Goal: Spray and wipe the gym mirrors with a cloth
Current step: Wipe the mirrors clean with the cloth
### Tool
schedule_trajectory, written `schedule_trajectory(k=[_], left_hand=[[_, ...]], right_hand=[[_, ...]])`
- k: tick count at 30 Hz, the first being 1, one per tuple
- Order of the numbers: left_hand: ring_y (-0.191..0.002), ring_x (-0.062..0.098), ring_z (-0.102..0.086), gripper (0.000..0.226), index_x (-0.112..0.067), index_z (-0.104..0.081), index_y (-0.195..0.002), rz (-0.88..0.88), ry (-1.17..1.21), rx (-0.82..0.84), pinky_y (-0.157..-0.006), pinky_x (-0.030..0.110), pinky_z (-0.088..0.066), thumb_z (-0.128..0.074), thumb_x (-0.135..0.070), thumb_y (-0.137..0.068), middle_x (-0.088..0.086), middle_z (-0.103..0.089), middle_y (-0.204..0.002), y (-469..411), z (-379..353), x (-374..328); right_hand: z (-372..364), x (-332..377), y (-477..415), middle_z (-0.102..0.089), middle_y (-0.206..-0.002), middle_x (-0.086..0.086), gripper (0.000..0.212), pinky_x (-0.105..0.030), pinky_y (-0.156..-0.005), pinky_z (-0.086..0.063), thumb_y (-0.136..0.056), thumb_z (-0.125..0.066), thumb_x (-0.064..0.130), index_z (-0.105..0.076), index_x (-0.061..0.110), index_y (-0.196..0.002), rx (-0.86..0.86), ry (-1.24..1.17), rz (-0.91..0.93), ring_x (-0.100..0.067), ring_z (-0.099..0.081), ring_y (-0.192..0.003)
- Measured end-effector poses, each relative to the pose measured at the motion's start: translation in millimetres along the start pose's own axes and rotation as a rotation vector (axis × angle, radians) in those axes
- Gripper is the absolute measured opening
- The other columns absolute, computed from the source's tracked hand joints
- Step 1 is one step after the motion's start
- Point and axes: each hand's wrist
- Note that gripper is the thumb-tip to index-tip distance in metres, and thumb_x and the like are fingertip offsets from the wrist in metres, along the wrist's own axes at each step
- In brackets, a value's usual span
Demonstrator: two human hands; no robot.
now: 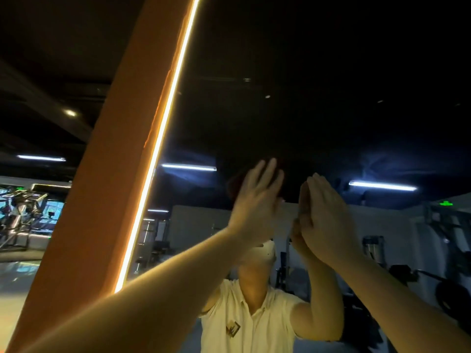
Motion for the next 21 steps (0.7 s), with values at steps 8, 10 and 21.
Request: schedule_trajectory(k=[8,10,21], left_hand=[[-0.161,0.025,0.001,0.069,-0.029,-0.025,-0.165,-0.232,-0.358,0.191,-0.126,0.042,0.005,-0.057,-0.028,-0.104,-0.001,-0.004,-0.176,9.3,11.6,-13.2],[-0.161,0.025,-0.003,0.067,-0.032,-0.029,-0.163,-0.167,-0.355,0.16,-0.127,0.046,-0.005,-0.059,-0.028,-0.104,-0.002,-0.007,-0.176,16.9,30.4,11.7],[-0.11,0.045,-0.058,0.039,-0.027,-0.062,-0.137,0.34,-0.242,-0.115,-0.089,0.053,-0.058,-0.054,-0.035,-0.1,0.018,-0.042,-0.132,80.9,98.6,135.7]], right_hand=[[18.5,-4.8,37.5,-0.021,-0.17,-0.006,0.087,-0.044,-0.103,-0.052,-0.097,-0.064,0.014,-0.01,0.018,-0.165,0.108,-0.21,-0.061,-0.027,-0.049,-0.138],[16.3,-0.8,44.1,-0.013,-0.172,-0.004,0.089,-0.048,-0.115,-0.042,-0.098,-0.065,0.015,-0.007,0.018,-0.165,0.168,-0.207,-0.018,-0.026,-0.032,-0.151],[-6.3,36.0,52.4,-0.008,-0.173,-0.008,0.073,-0.032,-0.123,-0.002,-0.102,-0.058,0.022,-0.019,0.012,-0.163,0.118,-0.042,-0.048,-0.024,-0.001,-0.159]])
Point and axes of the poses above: each hand's wrist, its own y-axis away from the middle knuckle, its own z-axis out of the back of the hand, x = y × z
